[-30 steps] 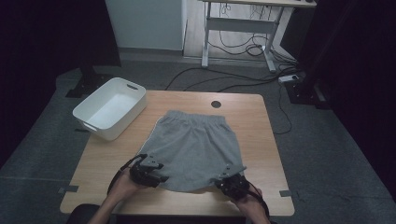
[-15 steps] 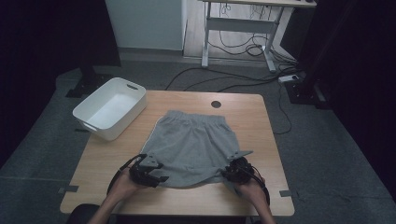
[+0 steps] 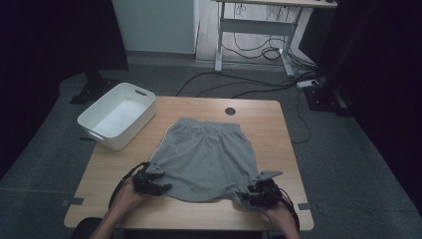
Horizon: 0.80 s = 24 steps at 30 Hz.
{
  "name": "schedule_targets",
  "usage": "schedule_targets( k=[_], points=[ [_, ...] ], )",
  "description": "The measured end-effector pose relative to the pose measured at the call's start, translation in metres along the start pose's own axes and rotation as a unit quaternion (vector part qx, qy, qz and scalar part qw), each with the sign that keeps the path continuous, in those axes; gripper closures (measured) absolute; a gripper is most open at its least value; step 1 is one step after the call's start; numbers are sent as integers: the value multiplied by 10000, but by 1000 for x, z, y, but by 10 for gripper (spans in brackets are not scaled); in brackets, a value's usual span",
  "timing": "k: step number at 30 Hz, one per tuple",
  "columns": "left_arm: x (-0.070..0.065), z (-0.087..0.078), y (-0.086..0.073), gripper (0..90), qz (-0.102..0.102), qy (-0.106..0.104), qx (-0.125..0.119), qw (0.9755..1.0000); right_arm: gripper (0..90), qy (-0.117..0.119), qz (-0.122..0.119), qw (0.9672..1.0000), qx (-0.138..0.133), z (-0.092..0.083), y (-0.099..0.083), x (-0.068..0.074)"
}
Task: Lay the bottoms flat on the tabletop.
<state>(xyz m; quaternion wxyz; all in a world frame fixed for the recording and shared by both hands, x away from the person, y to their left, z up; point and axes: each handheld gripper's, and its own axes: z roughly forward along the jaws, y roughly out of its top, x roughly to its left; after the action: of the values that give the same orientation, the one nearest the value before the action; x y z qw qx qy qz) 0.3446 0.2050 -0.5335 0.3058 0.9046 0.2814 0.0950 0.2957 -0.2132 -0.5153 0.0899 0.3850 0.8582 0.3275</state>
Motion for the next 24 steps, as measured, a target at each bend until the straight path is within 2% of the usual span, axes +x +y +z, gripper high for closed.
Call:
schedule_targets(
  k=[3,6,9,10,13,17,18,21,22,24],
  points=[
    [2,-1,-1,380,-47,36,9,10000,857,107,-187,9998,49,2,-1,8],
    [6,-3,-3,380,-113,98,26,9999,878,170,-303,9993,-155,-9,6,15],
    [12,-5,-6,380,-208,166,37,9996,876,143,-382,9983,-416,-33,15,21],
    [13,-6,-7,380,-240,185,27,9995,864,169,-408,9981,-419,-37,17,22],
    [16,-8,-10,377,-341,270,39,9990,665,247,-407,9985,-283,-39,14,21],
    [17,-11,-10,358,-369,292,49,9989,553,299,-250,9989,-278,-35,4,15],
    [18,-13,-10,352,-425,289,-43,9987,536,323,-191,9988,-301,-34,2,14],
    [23,-17,-10,346,-623,304,-236,9973,497,112,-117,9996,-237,-28,-2,11],
    [24,-19,-11,342,-653,335,-284,9969,479,-55,-75,9998,-174,-24,-4,10],
    [26,-20,-12,334,-723,355,-303,9963,476,-205,3,9997,-130,-17,-7,8]
  ],
)
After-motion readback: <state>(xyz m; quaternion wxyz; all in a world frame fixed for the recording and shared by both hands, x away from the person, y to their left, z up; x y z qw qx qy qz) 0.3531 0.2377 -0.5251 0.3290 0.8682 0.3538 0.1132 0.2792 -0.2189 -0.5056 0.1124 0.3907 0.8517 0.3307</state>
